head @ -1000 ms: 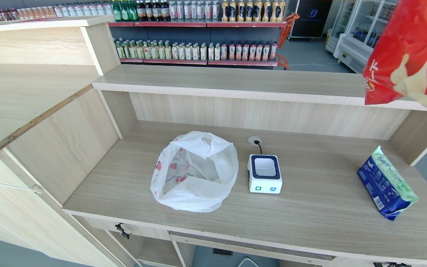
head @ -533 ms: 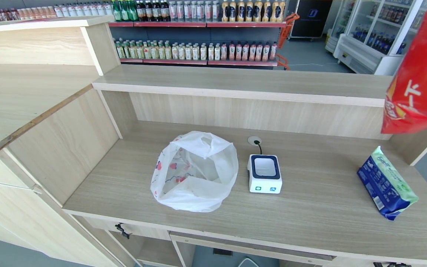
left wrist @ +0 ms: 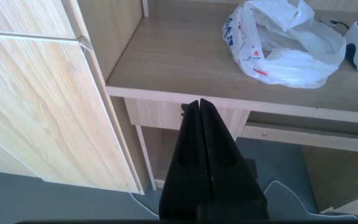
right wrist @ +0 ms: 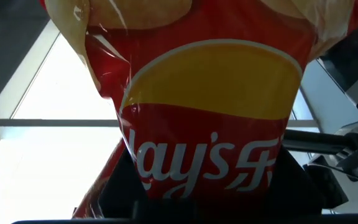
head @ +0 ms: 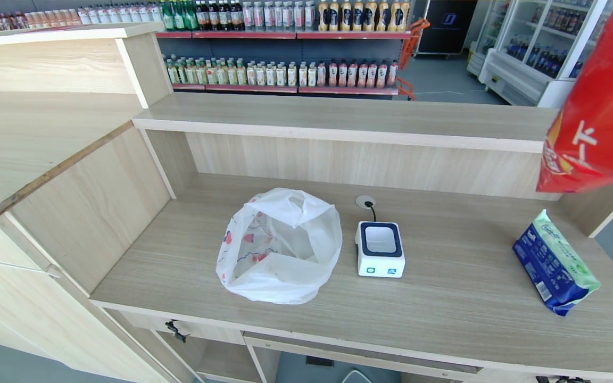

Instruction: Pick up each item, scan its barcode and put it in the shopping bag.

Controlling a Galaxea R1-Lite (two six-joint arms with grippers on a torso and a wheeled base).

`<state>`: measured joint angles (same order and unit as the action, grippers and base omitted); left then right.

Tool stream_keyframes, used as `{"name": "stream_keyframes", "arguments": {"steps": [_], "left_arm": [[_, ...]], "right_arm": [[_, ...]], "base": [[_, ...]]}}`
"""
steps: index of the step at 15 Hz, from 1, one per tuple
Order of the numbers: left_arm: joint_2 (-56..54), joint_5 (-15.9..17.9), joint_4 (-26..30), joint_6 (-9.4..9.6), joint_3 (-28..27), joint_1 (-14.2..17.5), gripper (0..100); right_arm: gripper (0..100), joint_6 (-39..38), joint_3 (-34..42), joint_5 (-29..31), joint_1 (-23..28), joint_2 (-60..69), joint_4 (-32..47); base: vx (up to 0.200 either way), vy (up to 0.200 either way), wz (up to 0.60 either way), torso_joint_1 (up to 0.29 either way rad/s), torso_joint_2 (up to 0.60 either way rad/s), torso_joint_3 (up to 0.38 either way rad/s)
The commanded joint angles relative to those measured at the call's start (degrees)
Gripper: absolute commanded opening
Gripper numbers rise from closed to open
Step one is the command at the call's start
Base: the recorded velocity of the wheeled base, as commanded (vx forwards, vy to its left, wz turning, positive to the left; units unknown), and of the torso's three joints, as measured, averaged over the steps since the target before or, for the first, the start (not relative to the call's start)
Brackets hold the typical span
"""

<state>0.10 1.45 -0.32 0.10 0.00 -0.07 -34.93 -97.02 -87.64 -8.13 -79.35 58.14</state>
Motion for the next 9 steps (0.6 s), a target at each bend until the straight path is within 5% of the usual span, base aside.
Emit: {"name": "stream_keyframes", "arguments": {"steps": [1, 3, 4, 5, 8, 9], "left_arm": [[0.1, 0.0, 0.0, -0.01, 0.0, 0.0, 0], [0.1, 0.0, 0.0, -0.01, 0.0, 0.0, 0], [0.1, 0.0, 0.0, -0.01, 0.0, 0.0, 0], [0.0, 0.0, 0.0, -0.01, 0.0, 0.0, 0], [0.1, 0.0, 0.0, -0.01, 0.0, 0.0, 0], [0.1, 0.0, 0.0, -0.01, 0.0, 0.0, 0]], "right_arm": [[0, 2.1, 0.8, -2.4, 0.0, 0.2, -3.1], [0, 17.0, 8.3, -1.7, 1.8, 1.9, -15.5], [0, 17.0, 8.3, -1.7, 1.8, 1.9, -15.5], [0, 26.4, 13.1, 0.8, 3.1, 1.8, -26.5], [0, 30.2, 20.9, 5.7, 3.4, 5.2, -46.1], [0, 30.8, 29.1, 12.8, 3.4, 8.0, -55.0]], "base": [[0.0, 0.0, 0.0, 0.0, 0.0, 0.0], [0.0, 0.0, 0.0, 0.0, 0.0, 0.0], [0.0, 0.0, 0.0, 0.0, 0.0, 0.0], [0.0, 0.0, 0.0, 0.0, 0.0, 0.0], [0.0, 0.0, 0.0, 0.0, 0.0, 0.0], [0.0, 0.0, 0.0, 0.0, 0.0, 0.0]]}}
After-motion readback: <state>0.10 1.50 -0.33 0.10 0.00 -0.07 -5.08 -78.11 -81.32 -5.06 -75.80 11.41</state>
